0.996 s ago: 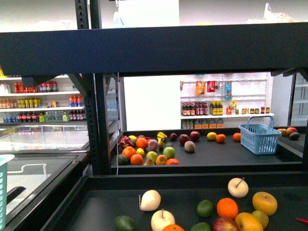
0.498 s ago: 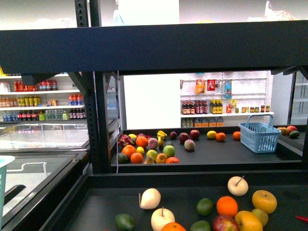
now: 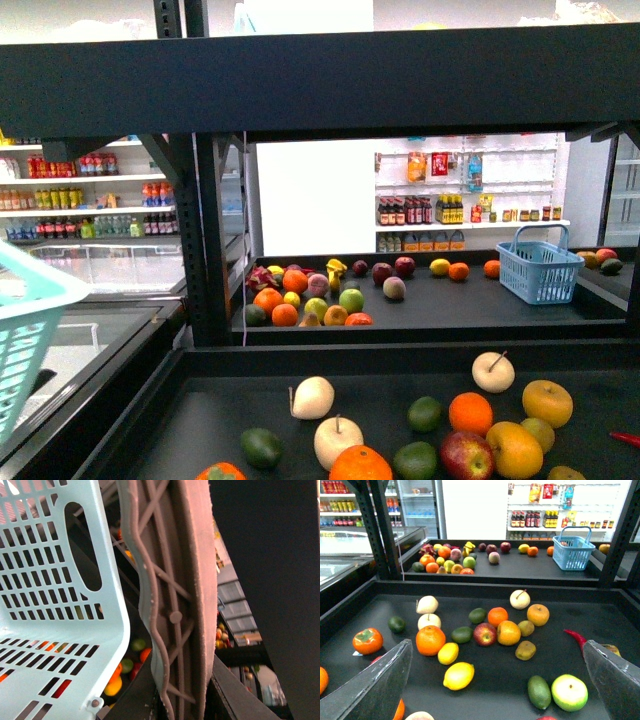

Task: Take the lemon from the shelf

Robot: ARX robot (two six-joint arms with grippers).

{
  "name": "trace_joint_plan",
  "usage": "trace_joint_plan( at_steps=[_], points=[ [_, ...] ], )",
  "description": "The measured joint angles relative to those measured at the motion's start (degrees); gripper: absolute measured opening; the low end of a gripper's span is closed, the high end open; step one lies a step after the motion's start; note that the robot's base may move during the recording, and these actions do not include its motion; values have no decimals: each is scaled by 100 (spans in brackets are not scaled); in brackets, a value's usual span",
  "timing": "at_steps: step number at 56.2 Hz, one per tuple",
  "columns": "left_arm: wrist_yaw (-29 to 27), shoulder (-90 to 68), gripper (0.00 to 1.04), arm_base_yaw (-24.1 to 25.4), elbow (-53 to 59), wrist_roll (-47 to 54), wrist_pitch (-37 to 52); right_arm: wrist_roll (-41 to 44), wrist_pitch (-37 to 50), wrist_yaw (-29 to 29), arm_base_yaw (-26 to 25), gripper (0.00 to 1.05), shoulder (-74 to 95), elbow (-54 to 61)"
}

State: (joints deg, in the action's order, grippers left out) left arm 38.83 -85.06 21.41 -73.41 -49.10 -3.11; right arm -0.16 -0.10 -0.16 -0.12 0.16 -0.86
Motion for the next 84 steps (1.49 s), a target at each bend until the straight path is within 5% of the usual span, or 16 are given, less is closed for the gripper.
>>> trace_joint_plan(
  at_steps=[15, 32, 84],
  points=[
    [-461, 181, 16, -1908, 345, 398, -227, 0, 0, 0, 2, 102, 0, 0],
    [-260, -476, 12, -3641, 297, 949, 219, 0, 0, 0, 2, 102, 0, 0],
    [-892, -1738, 12, -4830, -293, 289, 1156, 0, 0, 0, 0, 102, 0, 0]
  ],
)
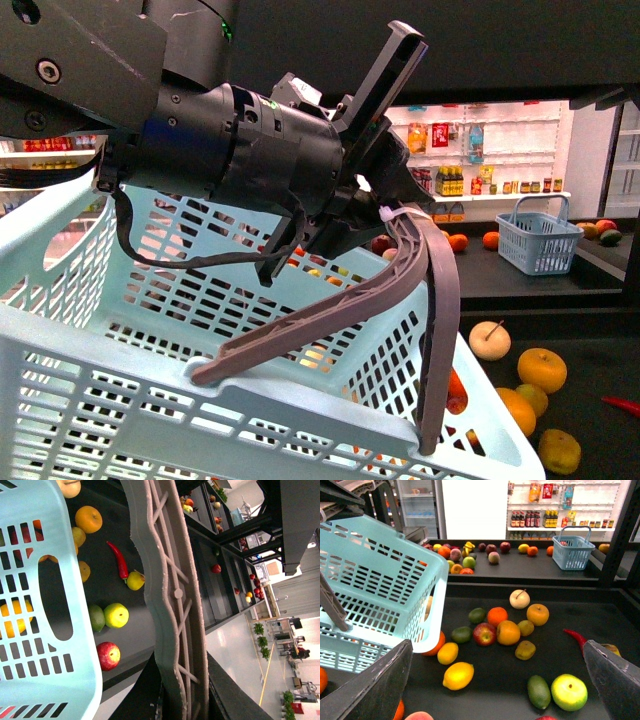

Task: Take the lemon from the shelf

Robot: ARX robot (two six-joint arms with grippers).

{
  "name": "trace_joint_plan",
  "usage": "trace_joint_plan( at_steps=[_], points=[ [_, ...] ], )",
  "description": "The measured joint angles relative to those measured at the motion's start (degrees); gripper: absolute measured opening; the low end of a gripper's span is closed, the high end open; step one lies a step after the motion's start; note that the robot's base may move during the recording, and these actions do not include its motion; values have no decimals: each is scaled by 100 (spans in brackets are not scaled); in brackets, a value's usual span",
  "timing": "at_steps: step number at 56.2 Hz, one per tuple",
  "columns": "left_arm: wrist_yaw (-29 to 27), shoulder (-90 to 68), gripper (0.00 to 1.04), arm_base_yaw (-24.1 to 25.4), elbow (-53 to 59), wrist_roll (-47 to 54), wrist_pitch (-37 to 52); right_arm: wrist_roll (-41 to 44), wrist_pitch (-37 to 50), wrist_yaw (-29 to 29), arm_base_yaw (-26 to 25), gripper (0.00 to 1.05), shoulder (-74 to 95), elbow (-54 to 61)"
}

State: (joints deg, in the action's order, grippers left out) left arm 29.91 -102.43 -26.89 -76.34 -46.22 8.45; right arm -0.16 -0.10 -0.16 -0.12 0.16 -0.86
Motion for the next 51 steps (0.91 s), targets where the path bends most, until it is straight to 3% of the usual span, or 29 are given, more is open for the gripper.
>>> trace_joint_plan(
  at_steps=[5, 10, 18, 22, 27, 35, 51],
  points=[
    [-17, 0, 12, 0, -2, 20, -2, 4, -796, 761, 181, 102, 459, -275],
    [-76, 0, 11, 2, -13, 33, -11, 2, -887, 555, -125, 102, 1305, -374],
    [-74, 0, 11, 2, -15, 63, -11, -42, 393, -337, -1333, 102, 3161, -549],
    [-31, 0, 11, 2, -17, 57, -11, -170, 1250, -457, -1849, 102, 4457, -905],
    [-17, 0, 11, 2, -20, 57, -11, -442, 1792, -442, -2100, 102, 6059, -1526],
    [-42, 0, 11, 2, -20, 59, -11, -1019, 1775, -352, -1989, 102, 8553, -2710],
    [-31, -2, 11, 2, -35, 72, -11, -2605, 1093, -485, -994, 102, 11726, -5180]
  ],
)
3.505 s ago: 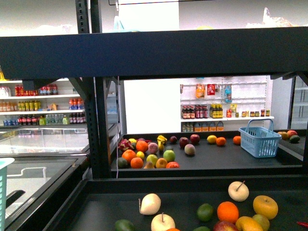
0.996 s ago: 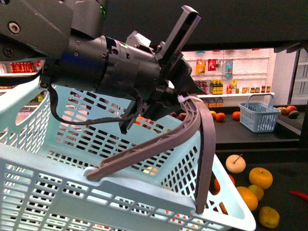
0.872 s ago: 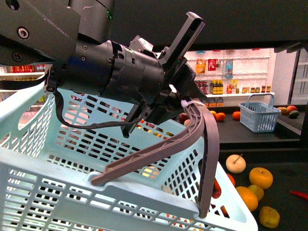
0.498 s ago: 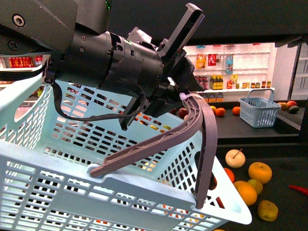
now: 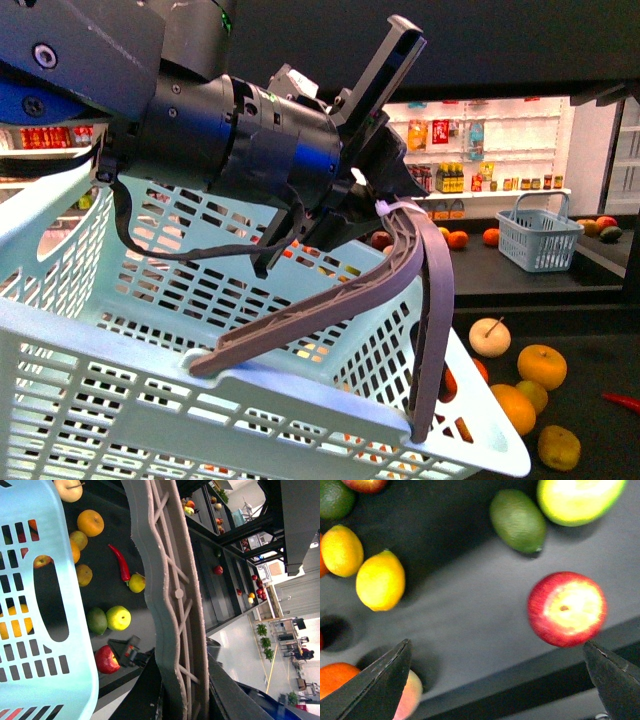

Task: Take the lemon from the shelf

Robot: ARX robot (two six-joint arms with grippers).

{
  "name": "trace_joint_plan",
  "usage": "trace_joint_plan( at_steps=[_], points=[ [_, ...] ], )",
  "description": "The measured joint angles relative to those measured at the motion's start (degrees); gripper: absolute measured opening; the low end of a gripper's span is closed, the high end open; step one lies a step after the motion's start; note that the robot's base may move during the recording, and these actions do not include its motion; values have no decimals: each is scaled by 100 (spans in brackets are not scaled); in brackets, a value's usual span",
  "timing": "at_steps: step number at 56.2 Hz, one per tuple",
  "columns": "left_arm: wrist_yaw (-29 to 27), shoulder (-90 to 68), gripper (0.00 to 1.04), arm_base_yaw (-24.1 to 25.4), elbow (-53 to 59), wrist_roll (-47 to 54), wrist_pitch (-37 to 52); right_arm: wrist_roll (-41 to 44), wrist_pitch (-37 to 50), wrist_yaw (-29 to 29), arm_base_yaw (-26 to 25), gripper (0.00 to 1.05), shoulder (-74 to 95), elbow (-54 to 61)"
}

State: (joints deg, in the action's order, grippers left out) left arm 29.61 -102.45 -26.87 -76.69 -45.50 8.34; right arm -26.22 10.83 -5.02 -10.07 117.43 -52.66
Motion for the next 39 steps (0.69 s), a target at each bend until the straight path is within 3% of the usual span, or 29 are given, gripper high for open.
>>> trace_joint_plan(
  at_steps=[13, 39],
  points=[
    [-4, 2, 11, 0, 0, -2, 0, -885, -350, -26, 621, 102, 1335, -1449],
    [-11, 0, 11, -2, 0, -2, 0, -1517, -1303, 195, 1307, 102, 2868, -3650]
  ],
)
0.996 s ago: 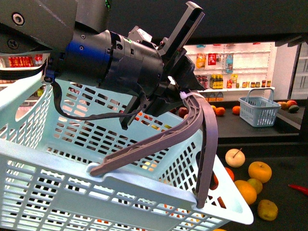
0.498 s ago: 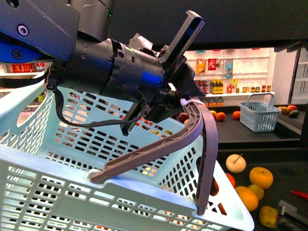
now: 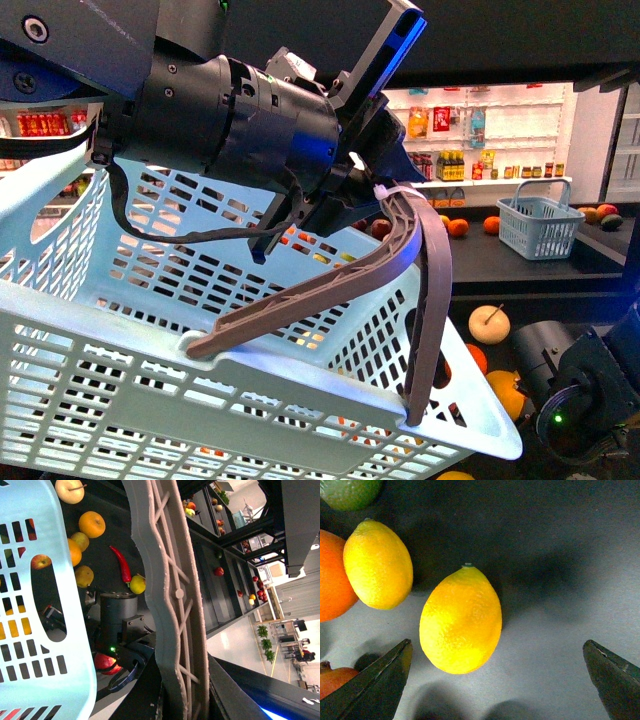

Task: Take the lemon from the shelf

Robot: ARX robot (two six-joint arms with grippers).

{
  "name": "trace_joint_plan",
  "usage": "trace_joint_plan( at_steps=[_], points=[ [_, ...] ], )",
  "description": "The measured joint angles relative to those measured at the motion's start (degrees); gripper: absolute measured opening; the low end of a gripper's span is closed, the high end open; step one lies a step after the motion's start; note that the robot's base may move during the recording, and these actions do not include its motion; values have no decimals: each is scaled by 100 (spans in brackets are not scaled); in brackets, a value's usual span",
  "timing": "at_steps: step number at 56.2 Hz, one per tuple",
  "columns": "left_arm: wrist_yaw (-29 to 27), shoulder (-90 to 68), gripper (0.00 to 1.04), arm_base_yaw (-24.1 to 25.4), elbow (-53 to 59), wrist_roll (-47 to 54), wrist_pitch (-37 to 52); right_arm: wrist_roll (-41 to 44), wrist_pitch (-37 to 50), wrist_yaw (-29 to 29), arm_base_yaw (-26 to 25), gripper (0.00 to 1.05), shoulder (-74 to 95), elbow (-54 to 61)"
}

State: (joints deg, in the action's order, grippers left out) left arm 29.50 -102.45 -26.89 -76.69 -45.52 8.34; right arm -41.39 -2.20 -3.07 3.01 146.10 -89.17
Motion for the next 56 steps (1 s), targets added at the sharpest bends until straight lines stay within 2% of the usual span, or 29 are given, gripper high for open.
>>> trace_joint_plan(
  at_steps=[29, 56],
  points=[
    [2, 2, 11, 0, 0, 0, 0, -162, -479, 166, 382, 102, 822, -1091],
    [-20, 0, 11, 0, 0, 4, 0, 48, -824, 573, 459, 102, 1729, -2317]
  ],
)
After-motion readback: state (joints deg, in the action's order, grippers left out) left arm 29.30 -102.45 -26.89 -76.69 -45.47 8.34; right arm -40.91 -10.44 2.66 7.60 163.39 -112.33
